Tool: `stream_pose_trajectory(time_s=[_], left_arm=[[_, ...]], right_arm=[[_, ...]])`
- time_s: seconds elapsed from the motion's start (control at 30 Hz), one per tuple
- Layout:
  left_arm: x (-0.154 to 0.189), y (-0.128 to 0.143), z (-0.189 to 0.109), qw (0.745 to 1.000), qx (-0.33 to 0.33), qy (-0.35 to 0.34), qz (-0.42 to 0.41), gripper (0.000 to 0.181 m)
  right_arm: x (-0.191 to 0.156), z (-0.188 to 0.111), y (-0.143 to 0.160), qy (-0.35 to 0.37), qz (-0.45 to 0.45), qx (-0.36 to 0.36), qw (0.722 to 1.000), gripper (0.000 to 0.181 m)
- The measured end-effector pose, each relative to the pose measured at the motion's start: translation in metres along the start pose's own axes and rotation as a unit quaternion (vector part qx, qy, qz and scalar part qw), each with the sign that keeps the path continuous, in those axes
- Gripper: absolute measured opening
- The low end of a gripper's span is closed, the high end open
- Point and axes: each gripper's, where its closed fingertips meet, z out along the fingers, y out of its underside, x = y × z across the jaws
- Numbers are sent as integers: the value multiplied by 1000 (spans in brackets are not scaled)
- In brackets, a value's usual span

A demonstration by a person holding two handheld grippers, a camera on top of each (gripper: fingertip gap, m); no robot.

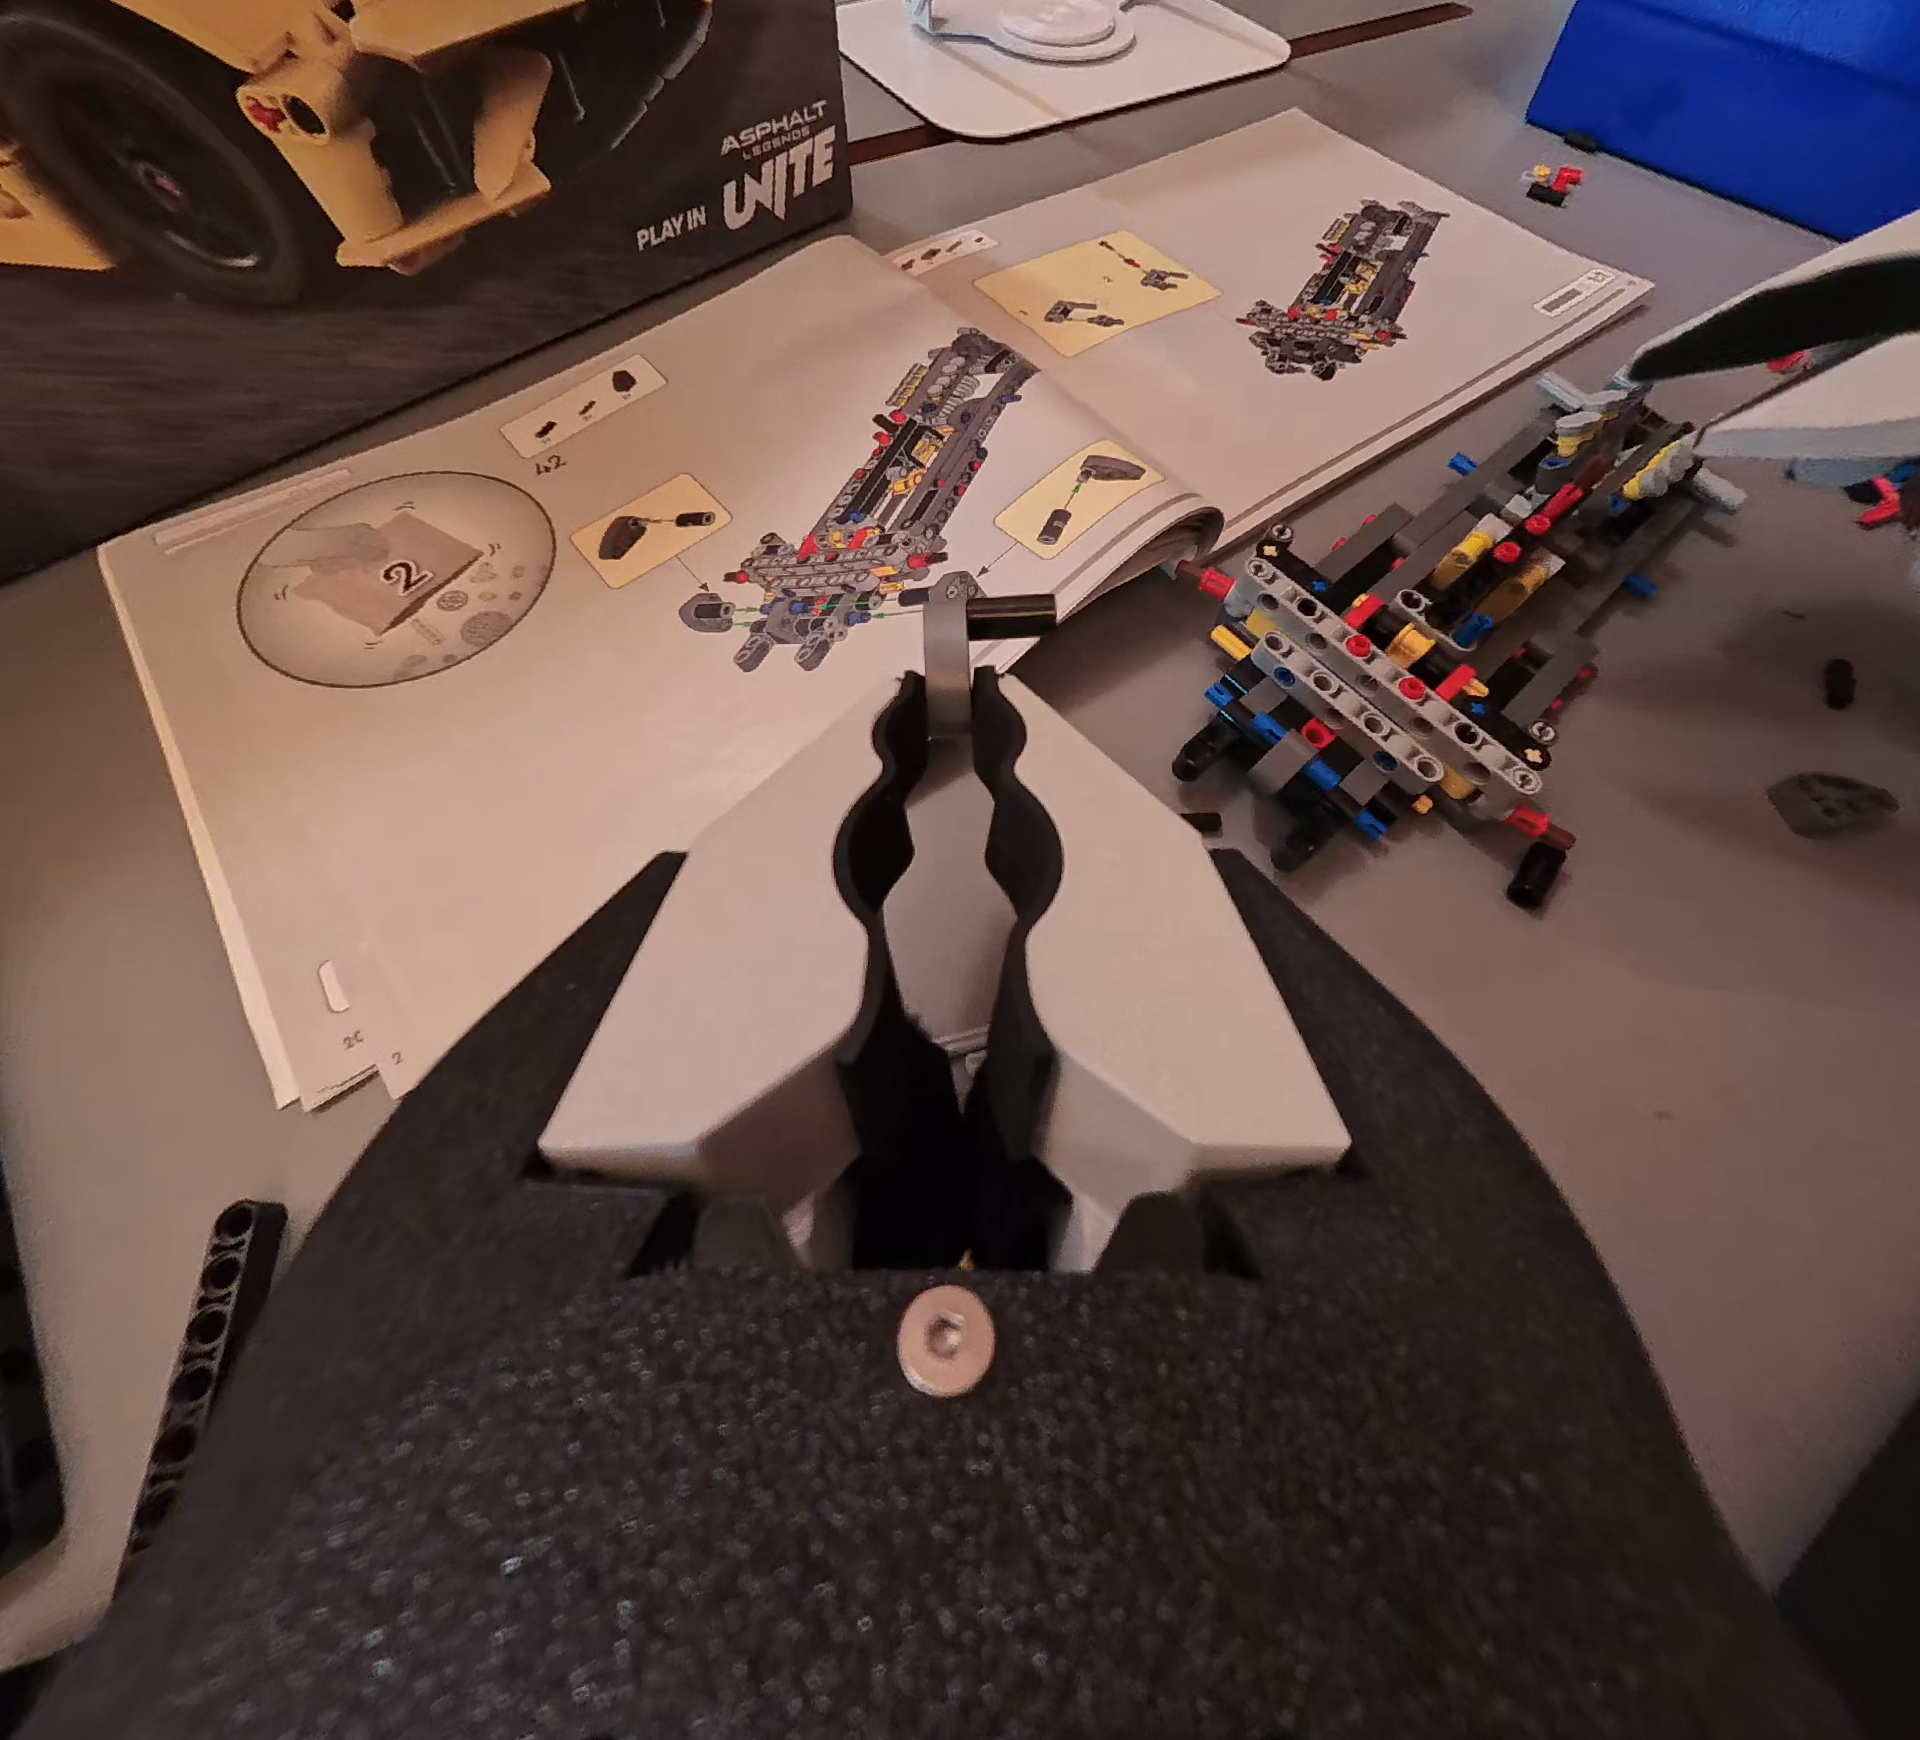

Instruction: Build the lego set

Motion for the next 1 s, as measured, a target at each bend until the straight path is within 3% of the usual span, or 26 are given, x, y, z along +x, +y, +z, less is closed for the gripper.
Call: stream_pose_trajectory(time_s=[0.33,0.43,0.5,0.63,0.7,0.87,1.0], left_arm=[[3,-4,-2,1000,12,14,0,7],[21,-19,-8,994,52,85,-38,6],[38,-38,-20,974,103,173,-101,7],[57,-75,-54,880,186,355,-255,6],[59,-82,-63,847,203,395,-293,6],[76,-83,-71,828,199,439,-287,6],[96,-78,-71,829,176,461,-263,6]], right_arm=[[-2,5,5,6,-30,-9,999,27],[-12,5,1,-23,-26,0,999,23],[-30,8,-13,-79,-7,28,996,22],[-73,21,-51,-238,92,71,964,22],[-90,27,-66,-304,139,79,939,22],[-98,29,-81,-336,190,109,916,19],[-107,24,-82,-363,196,112,904,17]])
